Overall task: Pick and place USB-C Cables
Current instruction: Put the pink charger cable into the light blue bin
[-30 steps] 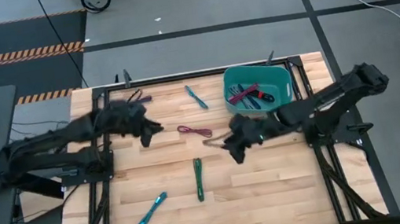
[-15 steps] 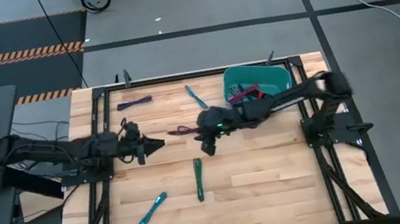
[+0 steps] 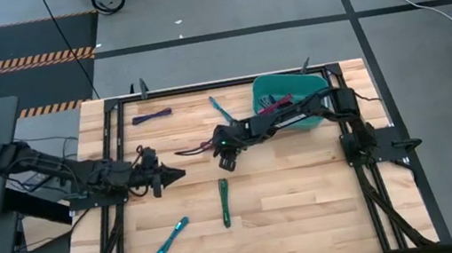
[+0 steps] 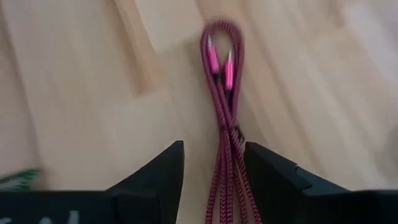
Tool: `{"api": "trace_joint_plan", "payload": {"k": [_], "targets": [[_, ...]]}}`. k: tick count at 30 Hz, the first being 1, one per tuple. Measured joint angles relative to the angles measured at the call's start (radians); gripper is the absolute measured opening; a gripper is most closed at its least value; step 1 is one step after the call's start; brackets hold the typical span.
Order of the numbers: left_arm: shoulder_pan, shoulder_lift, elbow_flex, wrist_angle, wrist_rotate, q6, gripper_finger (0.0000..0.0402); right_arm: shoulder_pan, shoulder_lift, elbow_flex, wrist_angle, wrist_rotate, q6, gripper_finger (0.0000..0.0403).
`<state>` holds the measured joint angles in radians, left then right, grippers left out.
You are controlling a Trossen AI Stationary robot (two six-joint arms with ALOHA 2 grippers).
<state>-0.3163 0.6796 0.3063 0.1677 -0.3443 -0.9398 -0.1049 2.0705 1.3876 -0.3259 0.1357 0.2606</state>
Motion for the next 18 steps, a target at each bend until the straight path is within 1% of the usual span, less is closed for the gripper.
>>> {"api": "trace_joint_plan", "payload": {"k": [3, 5, 8, 10, 11, 12, 14, 16, 18], "targets": [[-0.019, 0.0, 0.0, 0.0, -0.018, 0.0, 0.0029, -0.005, 0.024, 0.0, -0.024, 0.009, 0.007, 0.0156], [-0.029, 0.0, 0.0, 0.0, -0.028, 0.0, 0.0026, -0.006, 0.036, 0.002, -0.031, 0.008, 0.025, 0.0135], [-0.036, 0.0, 0.0, -0.002, -0.047, 0.0, 0.0023, -0.006, 0.037, 0.003, -0.032, -0.027, 0.028, 0.0081], [-0.035, 0.0, 0.0, -0.002, -0.062, 0.0, 0.0022, -0.004, 0.032, 0.002, -0.035, -0.033, 0.038, 0.0035], [-0.035, 0.0, 0.0, -0.003, -0.067, 0.0, 0.0021, -0.002, 0.028, 0.002, -0.042, -0.034, 0.049, 0.0021], [-0.035, 0.0, 0.0, -0.004, -0.073, 0.001, 0.002, 0.0, 0.019, 0.0, -0.048, -0.037, 0.058, 0.0016], [-0.035, 0.0, 0.0, -0.006, -0.089, 0.005, 0.002, 0.008, -0.01, -0.003, -0.062, -0.031, 0.099, 0.002], [-0.035, 0.0, 0.0, -0.01, -0.109, 0.007, 0.002, 0.021, -0.065, -0.003, -0.067, -0.028, 0.134, 0.002], [-0.035, 0.0, 0.0, -0.01, -0.128, 0.008, 0.0019, 0.04, -0.131, -0.002, -0.081, -0.011, 0.154, 0.0012]]}}
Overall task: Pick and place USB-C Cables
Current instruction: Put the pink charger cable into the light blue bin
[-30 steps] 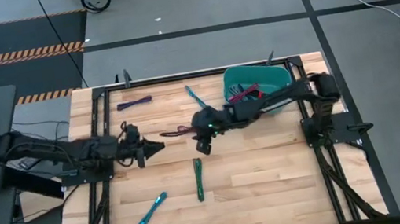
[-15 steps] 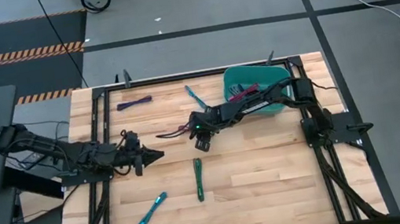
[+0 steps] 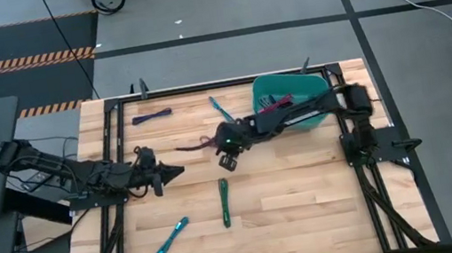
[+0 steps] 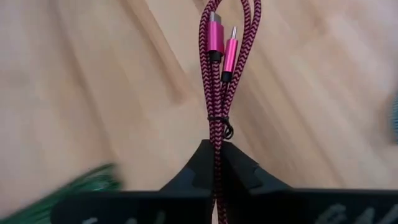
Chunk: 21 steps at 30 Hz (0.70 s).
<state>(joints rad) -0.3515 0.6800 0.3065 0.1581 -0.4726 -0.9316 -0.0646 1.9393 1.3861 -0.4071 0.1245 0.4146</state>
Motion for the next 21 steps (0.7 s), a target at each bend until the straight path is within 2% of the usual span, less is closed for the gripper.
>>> {"api": "trace_joint_plan", "payload": {"k": [8, 11, 17, 21], "targets": [[0.0, 0.0, 0.0, -0.001, -0.06, 0.001, 0.0019, 0.094, -0.271, -0.004, -0.147, 0.287, 0.086, 0.001], [0.0, 0.0, 0.0, -0.004, -0.067, 0.001, 0.002, 0.092, -0.376, -0.052, -0.193, 0.365, 0.131, 0.0009], [0.0, 0.0, 0.0, -0.009, -0.068, 0.002, 0.0013, 0.002, -0.6, -0.256, -0.324, 0.397, 0.293, 0.0009], [0.0, 0.0, 0.0, -0.009, -0.068, 0.002, 0.0013, -0.111, -0.728, -0.404, -0.364, 0.317, 0.335, 0.0009]]}}
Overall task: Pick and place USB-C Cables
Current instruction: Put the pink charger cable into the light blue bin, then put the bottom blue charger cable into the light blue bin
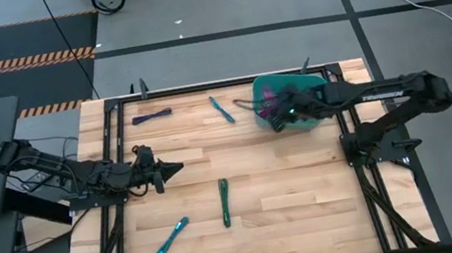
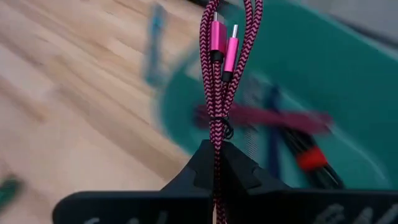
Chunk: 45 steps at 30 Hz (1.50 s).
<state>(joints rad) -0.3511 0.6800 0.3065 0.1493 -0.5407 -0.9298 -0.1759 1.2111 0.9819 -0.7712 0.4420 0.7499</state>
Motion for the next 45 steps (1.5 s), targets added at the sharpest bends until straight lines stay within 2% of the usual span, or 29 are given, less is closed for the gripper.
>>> {"api": "trace_joint_plan", "payload": {"k": [4, 8, 15, 18, 22, 24, 25, 28, 31, 35, 37, 41, 45], "targets": [[0.0, 0.0, 0.0, -0.004, -0.001, 0.0, 0.0017, -0.125, -0.068, -0.127, -0.001, -0.071, 0.0, 0.001], [0.0, 0.0, 0.0, -0.006, -0.001, -0.001, 0.0019, -0.226, -0.078, -0.219, 0.001, -0.127, -0.006, 0.0021], [0.0, 0.0, 0.0, -0.005, -0.001, -0.064, 0.0012, -0.34, -0.059, -0.255, 0.019, -0.156, -0.05, 0.0045], [0.001, 0.0, 0.0, -0.005, -0.017, -0.084, 0.0015, -0.374, -0.059, -0.255, 0.054, -0.156, -0.085, 0.0071], [0.001, 0.001, 0.0, -0.005, -0.102, -0.084, 0.0034, -0.401, -0.084, -0.255, 0.079, -0.149, -0.144, 0.0124], [0.002, 0.001, 0.002, -0.008, -0.092, -0.05, 0.0048, -0.4, -0.113, -0.255, 0.09, -0.148, -0.155, 0.0147], [0.001, 0.001, 0.011, -0.021, -0.055, -0.025, 0.0054, -0.39, -0.134, -0.255, 0.097, -0.15, -0.153, 0.0157], [-0.002, 0.012, 0.082, -0.157, 0.042, -0.019, 0.0064, -0.326, -0.202, -0.255, 0.13, -0.179, -0.116, 0.0176], [-0.002, 0.065, 0.222, -0.435, 0.12, -0.06, 0.0064, -0.21, -0.269, -0.255, 0.181, -0.188, -0.084, 0.0182], [-0.026, 0.212, 0.451, -0.79, 0.296, -0.124, 0.0055, -0.001, -0.33, -0.255, 0.255, -0.118, -0.02, 0.0176], [-0.064, 0.306, 0.54, -0.909, 0.4, -0.166, 0.0054, 0.108, -0.339, -0.255, 0.284, -0.058, 0.013, 0.0172], [-0.185, 0.489, 0.644, -1.005, 0.586, -0.267, 0.006, 0.309, -0.317, -0.255, 0.333, 0.08, 0.083, 0.0166], [-0.32, 0.636, 0.666, -0.958, 0.713, -0.394, 0.0097, 0.464, -0.254, -0.255, 0.364, 0.203, 0.154, 0.0164]]}}
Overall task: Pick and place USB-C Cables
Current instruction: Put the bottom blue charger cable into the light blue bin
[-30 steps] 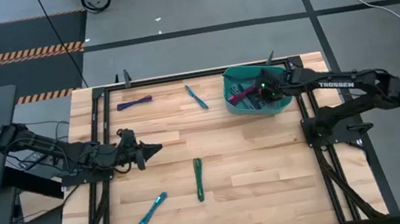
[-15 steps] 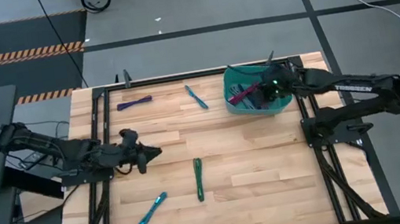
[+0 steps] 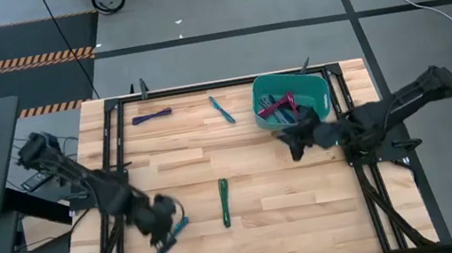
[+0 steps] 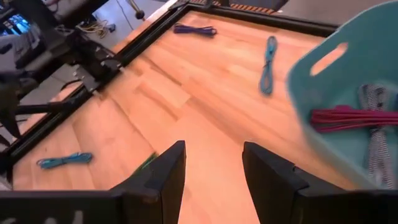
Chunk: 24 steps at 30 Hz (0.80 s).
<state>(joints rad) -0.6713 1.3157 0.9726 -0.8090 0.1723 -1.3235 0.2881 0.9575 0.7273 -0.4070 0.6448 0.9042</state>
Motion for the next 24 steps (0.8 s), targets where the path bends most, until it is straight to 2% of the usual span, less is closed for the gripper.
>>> {"api": "trace_joint_plan", "payload": {"k": [3, 7, 11, 14, 18, 24], "targets": [[-0.088, 0.082, 0.0, 0.058, -0.003, -0.116, 0.0149, 0.08, 0.063, 0.0, 0.021, 0.066, 0.053, 0.0164], [-0.179, 0.175, 0.0, 0.12, -0.079, -0.206, 0.0223, 0.133, 0.144, 0.0, 0.033, 0.089, 0.118, 0.0164], [-0.248, 0.278, 0.0, 0.102, -0.145, -0.341, 0.0254, 0.161, 0.196, 0.0, 0.052, 0.088, 0.175, 0.0164], [-0.283, 0.353, 0.0, 0.092, -0.211, -0.437, 0.0246, 0.177, 0.21, 0.0, 0.083, 0.087, 0.192, 0.0164], [-0.294, 0.435, 0.004, 0.053, -0.228, -0.546, 0.0218, 0.197, 0.198, 0.0, 0.124, 0.087, 0.193, 0.0164], [-0.277, 0.472, 0.008, 0.054, -0.276, -0.55, 0.0154, 0.22, 0.144, 0.0, 0.145, 0.087, 0.148, 0.0164]]}}
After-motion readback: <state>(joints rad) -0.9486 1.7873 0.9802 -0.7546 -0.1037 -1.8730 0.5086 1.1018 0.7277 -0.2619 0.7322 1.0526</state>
